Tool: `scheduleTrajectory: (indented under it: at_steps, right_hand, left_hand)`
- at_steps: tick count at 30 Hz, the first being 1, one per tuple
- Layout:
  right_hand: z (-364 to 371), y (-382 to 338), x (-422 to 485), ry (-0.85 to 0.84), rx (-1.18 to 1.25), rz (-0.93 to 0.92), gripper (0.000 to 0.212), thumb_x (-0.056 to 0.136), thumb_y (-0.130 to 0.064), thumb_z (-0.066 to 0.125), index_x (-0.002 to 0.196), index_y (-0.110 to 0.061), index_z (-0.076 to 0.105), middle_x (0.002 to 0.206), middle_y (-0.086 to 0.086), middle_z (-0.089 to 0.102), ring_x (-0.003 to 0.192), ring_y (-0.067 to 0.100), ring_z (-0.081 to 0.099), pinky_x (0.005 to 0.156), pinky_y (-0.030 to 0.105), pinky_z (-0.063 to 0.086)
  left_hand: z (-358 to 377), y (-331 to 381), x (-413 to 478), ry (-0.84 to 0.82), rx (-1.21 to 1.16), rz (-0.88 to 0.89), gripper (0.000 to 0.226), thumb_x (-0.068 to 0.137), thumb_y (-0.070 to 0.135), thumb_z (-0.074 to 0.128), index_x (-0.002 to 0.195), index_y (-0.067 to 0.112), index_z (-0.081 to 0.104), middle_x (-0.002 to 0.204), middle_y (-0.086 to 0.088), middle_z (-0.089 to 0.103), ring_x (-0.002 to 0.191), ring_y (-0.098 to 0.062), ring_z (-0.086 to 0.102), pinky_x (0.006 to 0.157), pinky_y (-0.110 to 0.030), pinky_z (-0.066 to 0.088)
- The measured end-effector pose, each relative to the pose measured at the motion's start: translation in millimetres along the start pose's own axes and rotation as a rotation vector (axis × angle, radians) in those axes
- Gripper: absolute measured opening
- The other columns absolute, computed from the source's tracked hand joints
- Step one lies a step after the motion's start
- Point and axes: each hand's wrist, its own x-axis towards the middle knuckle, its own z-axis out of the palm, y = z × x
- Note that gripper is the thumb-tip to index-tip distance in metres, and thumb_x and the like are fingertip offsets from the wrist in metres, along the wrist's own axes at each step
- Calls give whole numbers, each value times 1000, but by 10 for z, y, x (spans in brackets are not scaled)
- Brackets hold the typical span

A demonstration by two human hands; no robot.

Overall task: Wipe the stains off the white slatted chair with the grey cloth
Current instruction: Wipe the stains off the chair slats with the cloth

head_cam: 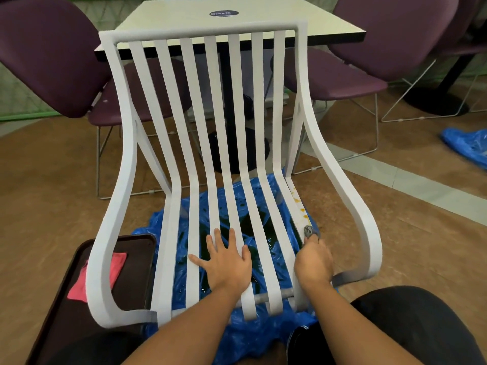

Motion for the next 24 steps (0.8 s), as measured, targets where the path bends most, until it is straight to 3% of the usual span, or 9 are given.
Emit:
scheduleTrajectory:
  at_steps: [2, 4, 8, 12, 18, 24]
  right_hand:
    - [-55, -8, 44, -50, 46, 9, 31, 103, -16, 35, 130, -8, 49, 118, 14, 60, 103, 33, 58, 78, 43, 50]
    - [-90, -9, 97, -81, 59, 1, 33, 102, -16, 34, 132, -11, 46, 117, 13, 61, 100, 32, 60, 72, 39, 45]
    - [-113, -70, 190, -97, 44, 28, 26, 102, -18, 36, 123, -10, 48, 114, 12, 63, 97, 32, 63, 68, 38, 43]
    - [-34, -149, 350, -95, 70, 32, 21, 100, -19, 43, 115, -8, 52, 107, 14, 67, 92, 34, 66, 67, 39, 50]
    - [59, -351, 637, -77, 50, 51, 21, 98, -16, 45, 116, -7, 52, 110, 17, 68, 97, 38, 67, 67, 37, 45]
    - [146, -595, 994, -62, 100, 37, 27, 99, -17, 39, 123, -10, 52, 116, 15, 67, 102, 38, 65, 77, 43, 48]
  left_hand:
    - [1, -3, 3, -1, 0, 0, 64, 101, 60, 15, 160, 38, 4, 170, -3, -3, 156, -30, -5, 109, -80, 0]
    - [6, -7, 1, -2, 2, -3, 64, 101, 60, 15, 160, 38, 4, 170, -3, -4, 156, -30, -5, 109, -80, 0]
    - [10, 2, 7, -1, -1, -2, 63, 102, 59, 15, 160, 38, 4, 170, -4, -4, 156, -30, -5, 109, -80, -1]
    - [16, 2, 21, -5, 4, -1, 63, 102, 59, 15, 160, 38, 4, 170, -5, -3, 156, -31, -5, 108, -81, -1]
    - [20, 8, 43, -19, 6, 1, 63, 102, 58, 14, 160, 38, 0, 169, -5, -7, 155, -32, -9, 108, -81, 0]
    - [64, -1, 69, -17, 2, 9, 63, 102, 58, 15, 160, 38, -1, 169, -5, -9, 155, -32, -11, 108, -81, 0]
